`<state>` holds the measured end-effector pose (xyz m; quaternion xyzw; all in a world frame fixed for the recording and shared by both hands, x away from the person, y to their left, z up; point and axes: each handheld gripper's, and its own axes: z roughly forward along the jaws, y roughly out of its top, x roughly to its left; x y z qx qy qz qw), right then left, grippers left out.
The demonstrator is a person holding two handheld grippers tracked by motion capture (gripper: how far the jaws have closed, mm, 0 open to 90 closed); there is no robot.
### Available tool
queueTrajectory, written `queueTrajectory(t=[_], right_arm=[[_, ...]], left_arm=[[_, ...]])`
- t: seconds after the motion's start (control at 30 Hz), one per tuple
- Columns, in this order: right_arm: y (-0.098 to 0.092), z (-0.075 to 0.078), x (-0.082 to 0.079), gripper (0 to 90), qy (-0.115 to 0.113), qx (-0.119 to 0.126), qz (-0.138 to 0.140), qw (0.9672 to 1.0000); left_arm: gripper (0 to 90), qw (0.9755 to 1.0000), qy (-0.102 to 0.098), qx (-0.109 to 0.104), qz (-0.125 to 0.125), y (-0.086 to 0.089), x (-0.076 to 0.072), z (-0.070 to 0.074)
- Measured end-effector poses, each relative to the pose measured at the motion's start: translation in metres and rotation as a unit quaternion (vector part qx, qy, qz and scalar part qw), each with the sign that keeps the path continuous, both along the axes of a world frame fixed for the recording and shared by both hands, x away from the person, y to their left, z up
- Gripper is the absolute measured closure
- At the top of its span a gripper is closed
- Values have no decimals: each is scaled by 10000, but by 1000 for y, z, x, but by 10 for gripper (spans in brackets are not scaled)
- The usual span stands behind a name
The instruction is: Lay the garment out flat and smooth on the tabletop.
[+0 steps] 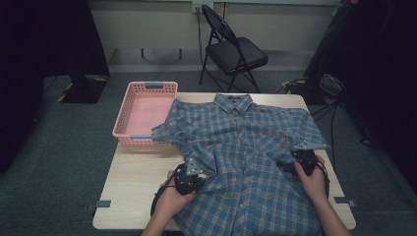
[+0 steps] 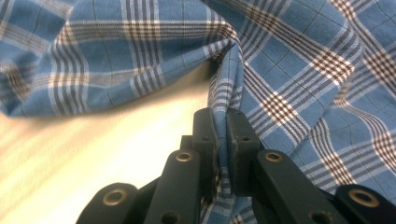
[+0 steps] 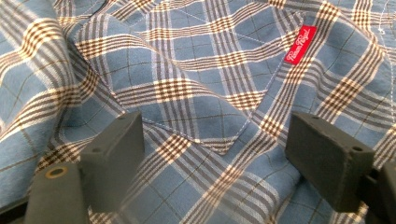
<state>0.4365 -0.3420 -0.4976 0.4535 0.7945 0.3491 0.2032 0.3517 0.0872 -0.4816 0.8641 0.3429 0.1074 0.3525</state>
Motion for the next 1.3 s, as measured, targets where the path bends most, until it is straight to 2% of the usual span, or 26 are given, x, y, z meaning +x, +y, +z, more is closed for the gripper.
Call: queueTrajectory(t=[0.23,0.47,0.53,0.57,0.67,0.7,0.77,0.87,0.93,1.07,1.17,1.3], right_arm=[[0,0,0,189,0,1,2,10000],[0,0,0,189,1,1,2,10000],[0,0,0,188,1,0,2,10000],[0,0,0,188,0,0,2,10000],[0,0,0,188,0,1,2,10000],[0,0,0,188,1,1,1,10000],[0,0,0,188,1,1,2,10000],[0,0,0,188,1,1,2,10000],[0,0,0,188,0,0,3,10000],[0,0,0,188,0,1,3,10000],[0,0,0,188,1,1,4,10000],[0,0,0,188,0,1,8,10000]], left_arm=[[839,9994,170,-169,230,25,-12,0],[838,9990,244,-263,282,35,-22,2],[783,9985,80,-409,342,35,-21,2],[695,9980,-88,-489,385,34,-20,3],[563,9959,-453,-613,481,29,-15,6],[565,9956,-399,-676,517,25,-12,7],[582,9958,-372,-733,411,16,-6,6],[633,9979,-324,-468,304,3,4,-2],[710,9984,-225,-412,312,0,9,-5],[836,9992,-109,-232,317,4,9,-1],[860,9993,-61,-197,297,10,5,1],[864,9987,-81,-220,446,26,1,7]])
